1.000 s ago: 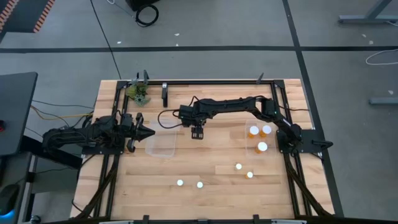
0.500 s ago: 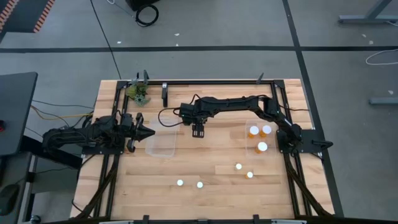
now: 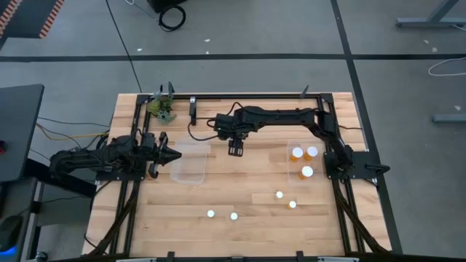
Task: Pick and place medicine bottles into bin by pill shape (circle, oval)
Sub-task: Put the large orange pill bottle into the right transparent bin
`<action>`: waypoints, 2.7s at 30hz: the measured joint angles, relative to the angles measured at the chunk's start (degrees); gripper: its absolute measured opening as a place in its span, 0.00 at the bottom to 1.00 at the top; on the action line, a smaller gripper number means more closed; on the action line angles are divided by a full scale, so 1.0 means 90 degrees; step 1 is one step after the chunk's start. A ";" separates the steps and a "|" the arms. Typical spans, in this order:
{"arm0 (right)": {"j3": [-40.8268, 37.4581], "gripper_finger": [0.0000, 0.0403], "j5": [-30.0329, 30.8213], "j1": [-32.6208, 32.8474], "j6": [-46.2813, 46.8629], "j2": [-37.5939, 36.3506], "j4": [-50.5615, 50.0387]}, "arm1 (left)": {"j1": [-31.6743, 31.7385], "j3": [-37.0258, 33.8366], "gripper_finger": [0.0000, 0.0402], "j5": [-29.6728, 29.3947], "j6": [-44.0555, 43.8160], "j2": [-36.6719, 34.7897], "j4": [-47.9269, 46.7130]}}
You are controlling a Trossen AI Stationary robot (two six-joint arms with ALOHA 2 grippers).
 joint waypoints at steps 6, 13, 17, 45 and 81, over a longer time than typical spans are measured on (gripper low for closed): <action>-0.0002 0.53 -0.0114 0.0214 0.0349 -0.0280 -0.0514 | 0.0001 0.0002 0.07 0.0001 0.0000 0.0000 0.0001; 0.0001 0.53 -0.0117 0.0539 0.0769 -0.0458 -0.1044 | 0.0001 0.0002 0.09 0.0000 0.0000 0.0000 0.0004; -0.0031 0.53 -0.0115 0.0754 0.0991 -0.0557 -0.1325 | 0.0002 0.0000 0.09 0.0000 0.0000 0.0000 0.0004; -0.5417 0.53 -0.0114 0.1538 0.4893 -0.5162 -0.0295 | 0.0002 0.0000 0.07 0.0000 0.0000 0.0000 0.0007; -0.7708 0.53 -0.0464 0.2008 0.5462 -0.5460 0.1343 | 0.0000 0.0002 0.08 0.0000 0.0000 0.0000 0.0007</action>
